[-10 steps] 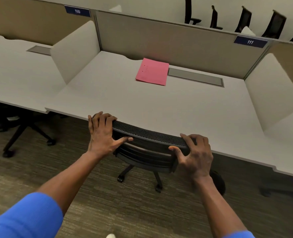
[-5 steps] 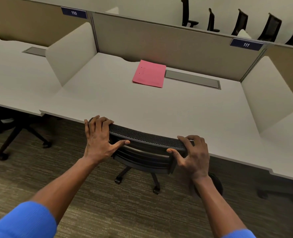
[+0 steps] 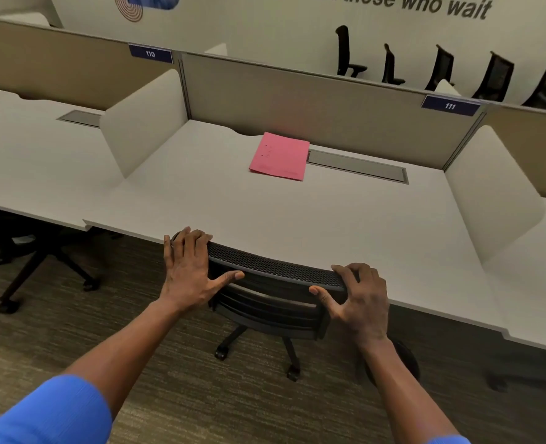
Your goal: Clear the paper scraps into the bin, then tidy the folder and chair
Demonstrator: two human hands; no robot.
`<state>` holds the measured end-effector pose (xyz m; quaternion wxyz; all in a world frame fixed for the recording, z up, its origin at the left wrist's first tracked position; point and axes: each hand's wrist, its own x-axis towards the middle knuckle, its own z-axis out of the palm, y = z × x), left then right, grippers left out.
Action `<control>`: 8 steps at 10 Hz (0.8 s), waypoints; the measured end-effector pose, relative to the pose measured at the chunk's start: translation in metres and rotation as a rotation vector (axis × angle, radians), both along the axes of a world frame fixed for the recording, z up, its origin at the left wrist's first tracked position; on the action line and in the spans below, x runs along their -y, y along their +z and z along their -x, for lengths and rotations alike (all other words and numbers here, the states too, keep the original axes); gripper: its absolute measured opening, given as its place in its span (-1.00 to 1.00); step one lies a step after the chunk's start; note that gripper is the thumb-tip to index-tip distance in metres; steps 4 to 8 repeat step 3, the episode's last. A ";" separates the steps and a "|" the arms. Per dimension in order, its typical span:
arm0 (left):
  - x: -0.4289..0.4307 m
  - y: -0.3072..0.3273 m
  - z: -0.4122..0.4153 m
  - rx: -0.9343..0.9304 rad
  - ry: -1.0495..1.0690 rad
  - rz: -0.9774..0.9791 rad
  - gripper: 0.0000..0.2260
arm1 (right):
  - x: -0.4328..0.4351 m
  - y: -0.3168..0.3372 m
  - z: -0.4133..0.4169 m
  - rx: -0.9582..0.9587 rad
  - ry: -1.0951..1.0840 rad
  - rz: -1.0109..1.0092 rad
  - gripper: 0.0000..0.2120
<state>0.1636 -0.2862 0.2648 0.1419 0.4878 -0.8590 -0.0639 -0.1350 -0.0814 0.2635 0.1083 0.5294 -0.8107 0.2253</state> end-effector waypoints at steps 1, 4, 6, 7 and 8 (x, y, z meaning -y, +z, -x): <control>0.000 0.007 -0.001 0.074 -0.008 -0.049 0.16 | -0.002 0.007 -0.003 -0.019 -0.022 -0.018 -0.21; -0.013 0.025 -0.004 0.180 -0.028 -0.074 0.28 | -0.006 0.020 -0.008 -0.018 -0.068 -0.086 -0.06; -0.013 0.025 -0.004 0.180 -0.028 -0.074 0.28 | -0.006 0.020 -0.008 -0.018 -0.068 -0.086 -0.06; -0.013 0.025 -0.004 0.180 -0.028 -0.074 0.28 | -0.006 0.020 -0.008 -0.018 -0.068 -0.086 -0.06; -0.013 0.025 -0.004 0.180 -0.028 -0.074 0.28 | -0.006 0.020 -0.008 -0.018 -0.068 -0.086 -0.06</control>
